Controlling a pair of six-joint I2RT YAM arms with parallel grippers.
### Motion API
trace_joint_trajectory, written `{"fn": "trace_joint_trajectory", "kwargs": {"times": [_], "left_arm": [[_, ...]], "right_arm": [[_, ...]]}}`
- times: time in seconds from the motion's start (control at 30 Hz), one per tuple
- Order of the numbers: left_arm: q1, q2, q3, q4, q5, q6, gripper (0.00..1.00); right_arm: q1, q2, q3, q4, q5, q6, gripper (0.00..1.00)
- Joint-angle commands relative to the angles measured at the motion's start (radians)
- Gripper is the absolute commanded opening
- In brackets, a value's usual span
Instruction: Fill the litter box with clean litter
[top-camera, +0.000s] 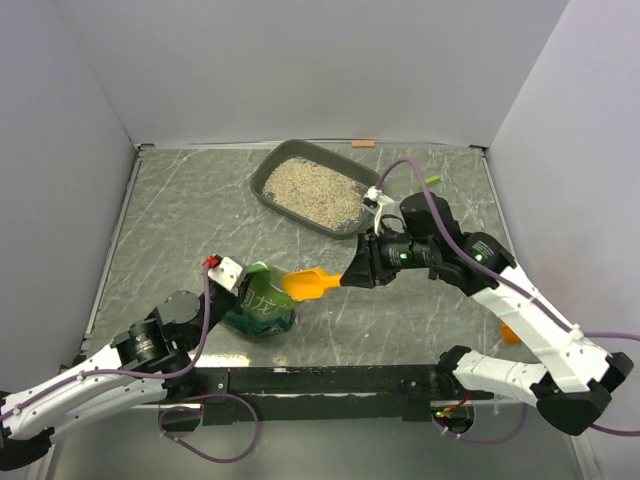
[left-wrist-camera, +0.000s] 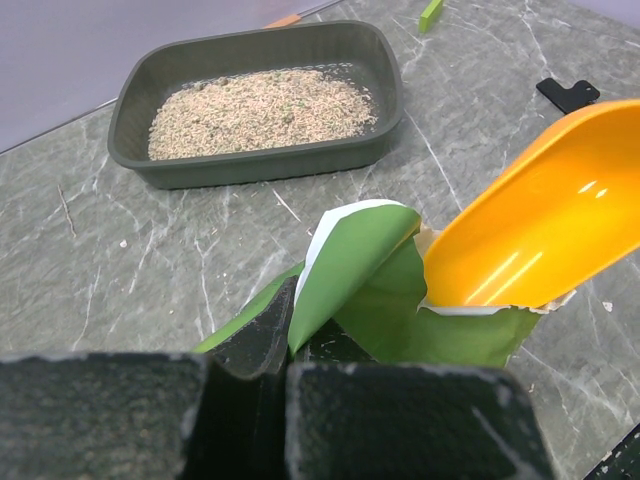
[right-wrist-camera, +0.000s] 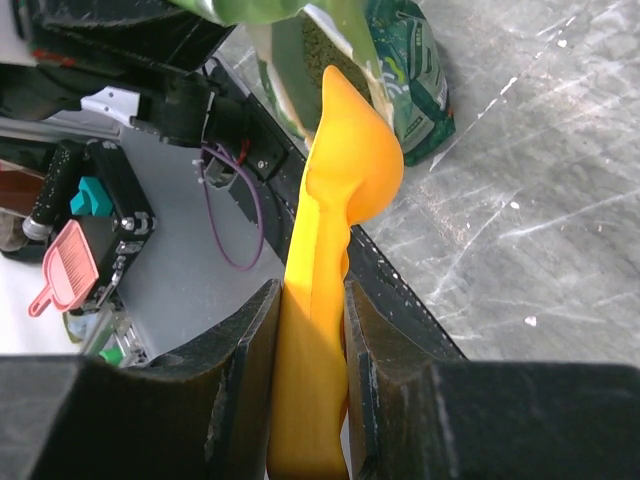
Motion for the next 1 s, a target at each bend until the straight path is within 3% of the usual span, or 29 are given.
{"fn": "trace_joint_trajectory", "kwargs": {"times": [0.0,0.27,0.67,0.83,0.97], "left_arm": [[-0.003,-0.009,0.027,0.033,0.027,-0.016,0.01],[-0.005,0.037,0.035,0.038,0.081,-0.016,0.01],[-0.008,0.048,0.04,0.03,0.078,-0.024,0.01],[-0.008,0.047,0.041,0.029,0.079,-0.025,0.01],[-0.007,0.033,0.038,0.03,0.073,-0.024,0.01]], "right_arm": [[0.006,0.049,-0.003,0.087,-0.058,0.019,0.0],[0.009,0.251,0.042,0.088,-0.162,0.067,0.0],[0.085,0.561,0.191,-0.015,0.014,0.047,0.0],[0.111,0.704,0.256,-0.024,0.018,0.045,0.0],[0.114,0.774,0.225,0.063,-0.054,0.077,0.0]]}}
